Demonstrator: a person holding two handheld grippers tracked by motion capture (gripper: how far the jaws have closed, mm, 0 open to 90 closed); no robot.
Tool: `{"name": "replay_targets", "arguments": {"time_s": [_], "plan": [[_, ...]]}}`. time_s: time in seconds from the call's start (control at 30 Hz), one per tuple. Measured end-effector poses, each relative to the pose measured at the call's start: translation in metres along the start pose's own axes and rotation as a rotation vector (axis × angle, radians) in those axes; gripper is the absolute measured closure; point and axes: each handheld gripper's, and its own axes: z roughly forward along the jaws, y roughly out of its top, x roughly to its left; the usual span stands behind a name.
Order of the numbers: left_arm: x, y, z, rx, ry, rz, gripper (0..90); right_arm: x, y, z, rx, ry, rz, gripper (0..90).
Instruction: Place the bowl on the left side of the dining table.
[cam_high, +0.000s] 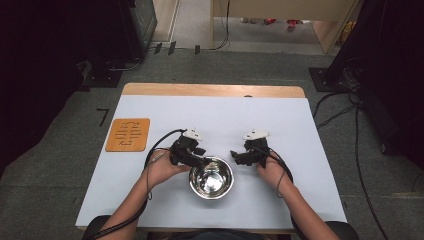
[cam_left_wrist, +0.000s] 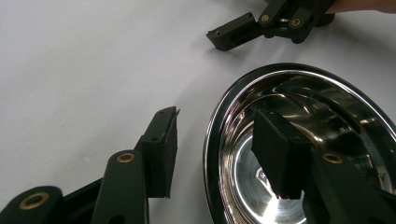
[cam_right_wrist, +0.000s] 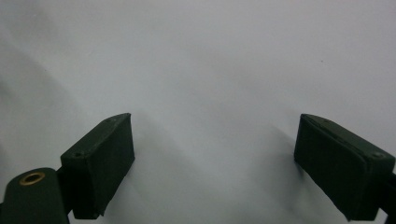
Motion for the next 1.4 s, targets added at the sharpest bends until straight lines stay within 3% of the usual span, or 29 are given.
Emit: {"name": "replay_targets", "arguments": {"time_s": [0.57,1.1,1.23,1.4], "plan": [[0.000,-0.003,0.015,0.053,-0.003,0.014,65.3,0.001,0.000,0.000,-0.001,-0.005,-0.002,11.8],[0.002,-0.003,0.019,0.049,-0.045,0.023,72.1,0.000,0.000,0.000,-0.001,-0.003,-0.001,11.8],[0.002,-0.004,0.018,0.051,-0.042,0.042,73.9,0.000,0.000,0.000,-0.001,-0.004,-0.002,11.8],[0.002,-0.003,0.018,0.061,-0.036,0.039,76.1,0.000,0.000,0.000,-0.001,-0.002,0.000,11.8]]}}
